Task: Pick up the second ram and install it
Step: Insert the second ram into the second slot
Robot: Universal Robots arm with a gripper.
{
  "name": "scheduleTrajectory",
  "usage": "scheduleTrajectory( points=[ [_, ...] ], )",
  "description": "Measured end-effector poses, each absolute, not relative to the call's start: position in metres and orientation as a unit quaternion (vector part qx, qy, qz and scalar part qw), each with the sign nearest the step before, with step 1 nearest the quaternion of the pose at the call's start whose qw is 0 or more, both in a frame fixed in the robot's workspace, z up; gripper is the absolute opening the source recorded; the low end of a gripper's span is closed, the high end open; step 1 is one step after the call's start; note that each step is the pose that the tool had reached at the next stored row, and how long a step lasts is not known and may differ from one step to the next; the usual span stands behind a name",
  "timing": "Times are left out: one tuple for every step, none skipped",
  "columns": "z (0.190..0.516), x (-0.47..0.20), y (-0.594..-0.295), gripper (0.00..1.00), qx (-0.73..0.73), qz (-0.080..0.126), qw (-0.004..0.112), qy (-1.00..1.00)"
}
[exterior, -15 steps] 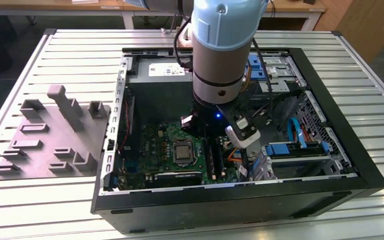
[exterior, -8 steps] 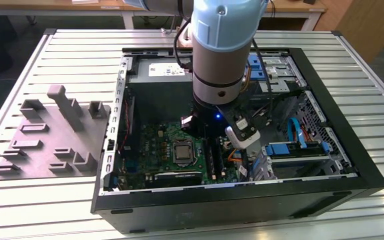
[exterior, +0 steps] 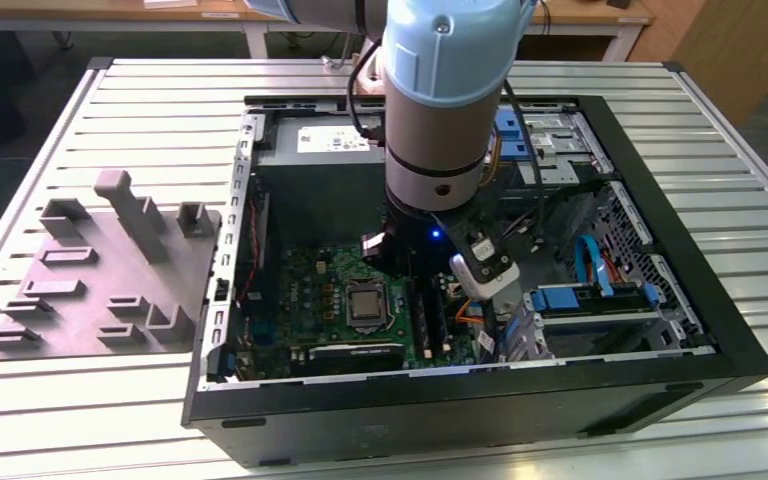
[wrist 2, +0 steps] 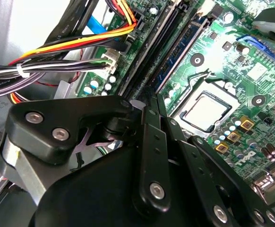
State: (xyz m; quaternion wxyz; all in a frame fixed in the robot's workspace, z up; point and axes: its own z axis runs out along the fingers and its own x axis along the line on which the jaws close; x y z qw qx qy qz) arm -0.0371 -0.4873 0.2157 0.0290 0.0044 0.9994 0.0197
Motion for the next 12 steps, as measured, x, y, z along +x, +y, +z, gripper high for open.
scheduleTrajectory(
  points=[
    [0.2157,-0.0371,-0.4873,0.11,0.004,0.020,0.029,0.999],
    [0.2157,-0.0371,-0.4873,0.11,0.004,0.020,0.029,0.999],
    [0.2156,-0.0371,-0.4873,0.11,0.004,0.020,0.029,0.999],
    [0.2156,-0.0371,-0.4873,0.11,0.004,0.020,0.029,0.999],
    [0.2156,-0.0371,-0.4873,0.12,0.004,0.020,0.029,0.999],
    [0.2156,-0.0371,-0.4873,0.12,0.004,0.020,0.029,0.999],
    [0.2156,-0.0371,-0.4873,0.18,0.004,0.020,0.029,0.999],
    [0.2156,-0.0371,-0.4873,0.18,0.004,0.020,0.029,0.999],
    [0.2157,-0.0371,-0.4872,0.18,0.004,0.020,0.029,0.999],
    [0.2169,-0.0371,-0.4873,0.18,0.004,0.020,0.029,0.999],
    [0.2189,-0.0371,-0.4873,0.18,0.004,0.020,0.029,0.999],
    [0.2217,-0.0371,-0.4872,0.18,0.004,0.020,0.029,0.999]
  ],
)
